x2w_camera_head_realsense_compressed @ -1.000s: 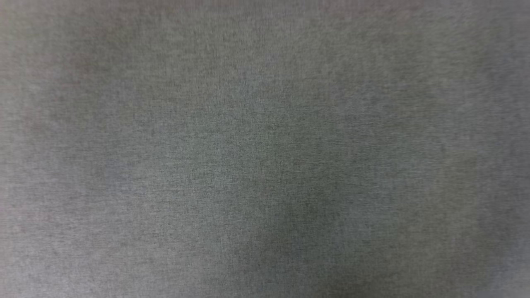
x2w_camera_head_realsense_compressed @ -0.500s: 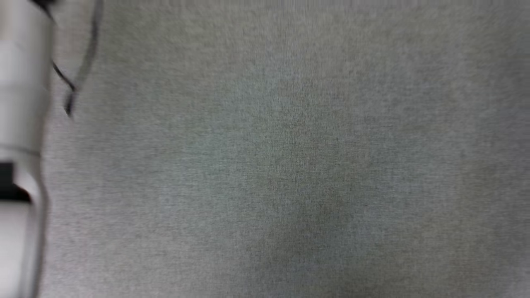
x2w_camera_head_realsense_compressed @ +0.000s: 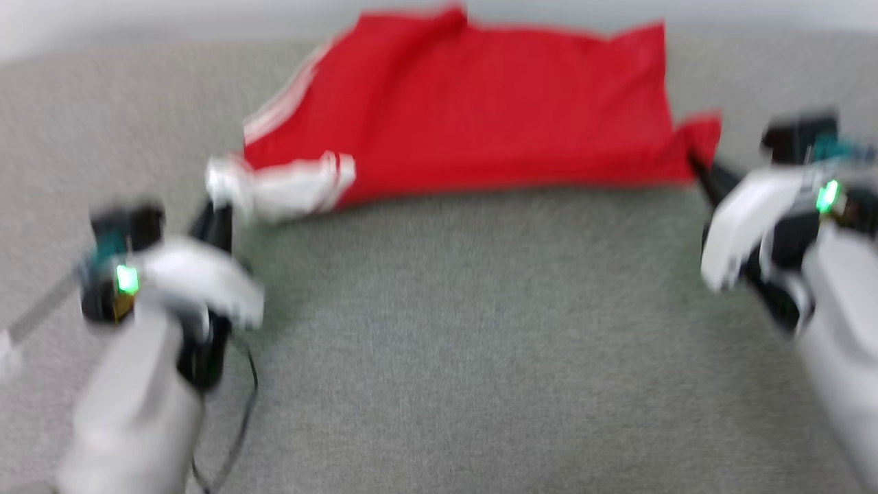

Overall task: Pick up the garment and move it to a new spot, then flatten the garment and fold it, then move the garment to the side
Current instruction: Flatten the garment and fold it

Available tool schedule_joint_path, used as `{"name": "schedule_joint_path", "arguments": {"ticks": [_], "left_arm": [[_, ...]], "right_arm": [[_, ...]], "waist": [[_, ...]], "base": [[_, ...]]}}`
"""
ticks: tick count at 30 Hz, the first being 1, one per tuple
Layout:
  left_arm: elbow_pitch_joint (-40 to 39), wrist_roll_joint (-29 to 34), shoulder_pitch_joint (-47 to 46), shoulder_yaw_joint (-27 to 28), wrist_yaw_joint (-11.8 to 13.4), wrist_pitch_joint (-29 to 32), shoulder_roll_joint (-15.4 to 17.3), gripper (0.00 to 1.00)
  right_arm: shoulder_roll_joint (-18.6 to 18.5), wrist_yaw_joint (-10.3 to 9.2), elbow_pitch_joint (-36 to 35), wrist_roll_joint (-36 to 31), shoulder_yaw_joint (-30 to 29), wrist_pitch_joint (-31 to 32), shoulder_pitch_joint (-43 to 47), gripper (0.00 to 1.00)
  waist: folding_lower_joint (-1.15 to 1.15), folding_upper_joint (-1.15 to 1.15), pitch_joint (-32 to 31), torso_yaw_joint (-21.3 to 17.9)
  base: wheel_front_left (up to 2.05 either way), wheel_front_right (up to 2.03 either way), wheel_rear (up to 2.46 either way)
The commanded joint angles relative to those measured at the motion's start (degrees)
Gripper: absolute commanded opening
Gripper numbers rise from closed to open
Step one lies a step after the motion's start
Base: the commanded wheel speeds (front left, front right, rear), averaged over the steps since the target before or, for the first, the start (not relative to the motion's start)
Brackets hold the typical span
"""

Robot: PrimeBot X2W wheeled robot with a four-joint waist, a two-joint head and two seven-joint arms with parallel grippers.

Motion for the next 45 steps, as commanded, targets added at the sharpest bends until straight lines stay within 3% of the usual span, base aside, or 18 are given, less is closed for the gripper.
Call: {"name": "schedule_joint_path", "arguments": {"ticks": [1,10,16,20,24,29,38,40,41,42,43,45], "left_arm": [[-3.28,-0.61,5.7,1.2,1.58,-0.4,1.04,0.0],[-30.26,-2.87,34.04,3.98,13.25,4.63,5.43,0.0],[-48.97,-3.19,47.54,4.79,21.31,10.91,8.33,0.0],[-58.09,-2.37,50.52,4.72,24.21,14.29,10.42,0.0],[-60.2,-2.08,46.94,3.73,23.64,17.05,11.53,0.0],[-54.04,-3.32,40.28,1.72,20.13,19.32,10.65,0.0],[-38.7,-4.29,28.17,-1.38,13.4,20.45,8.05,0.0],[-35.84,-4.62,26.31,-2.12,12.01,20.63,7.27,0.0],[-34.38,-4.96,25.6,-2.4,11.4,20.77,6.78,0.16],[-33.11,-5.06,25.04,-2.81,10.86,20.97,6.4,0.55],[-31.98,-5.34,24.57,-3.04,10.37,20.99,6.05,1.0],[-30.82,-5.5,24.24,-3.28,9.87,21.02,5.72,1.0]], "right_arm": [[-1.18,-0.12,-1.86,0.57,-0.69,0.3,4.91,0.0],[-2.48,-0.14,-18.43,-1.6,-10.54,5.83,29.57,0.0],[0.77,-0.15,-33.67,-5.31,-19.43,15.47,44.16,0.0],[3.83,-0.13,-43.64,-8.23,-24.73,22.19,49.56,0.0],[6.33,-0.12,-47.66,-10.48,-26.61,27.43,49.09,0.0],[6.47,-0.1,-43.97,-11.99,-24.66,31.3,43.89,0.0],[4.72,-0.09,-30.98,-9.6,-17.76,26.71,30.83,0.0],[3.94,-0.09,-27.69,-9.77,-16.23,24.5,28.71,0.41],[4.11,-0.09,-25.92,-8.93,-15.53,23.76,27.98,0.85],[3.79,-0.09,-24.27,-8.91,-14.78,23.01,27.32,1.0],[3.4,-0.09,-22.8,-8.76,-14.22,22.2,26.74,1.0],[3.33,-0.09,-21.55,-8.13,-13.59,21.04,26.39,1.0]], "waist": [[0.01,0.0,-6.97,-1.13],[0.01,0.0,-14.23,-0.87],[0.01,0.0,-16.25,-0.81],[0.01,0.0,-15.64,-0.79],[0.01,0.0,-13.5,-0.83],[0.01,0.0,-9.47,-1.11],[0.01,0.0,-1.78,-1.61],[0.01,0.0,-1.06,-1.76],[0.01,0.0,-0.94,-1.78],[0.01,0.0,-0.93,-1.75],[0.01,0.0,-0.98,-1.69],[0.01,0.0,-1.12,-1.62]], "base": [[0.0,0.0,0.0],[0.0,0.0,0.0],[0.0,0.0,0.0],[0.0,0.0,0.0],[0.0,0.0,0.0],[0.0,0.0,0.0],[0.0,0.0,0.0],[0.0,0.0,0.0],[0.0,0.0,0.0],[0.0,0.0,0.0],[0.0,0.0,0.0],[0.0,0.0,0.0]]}}
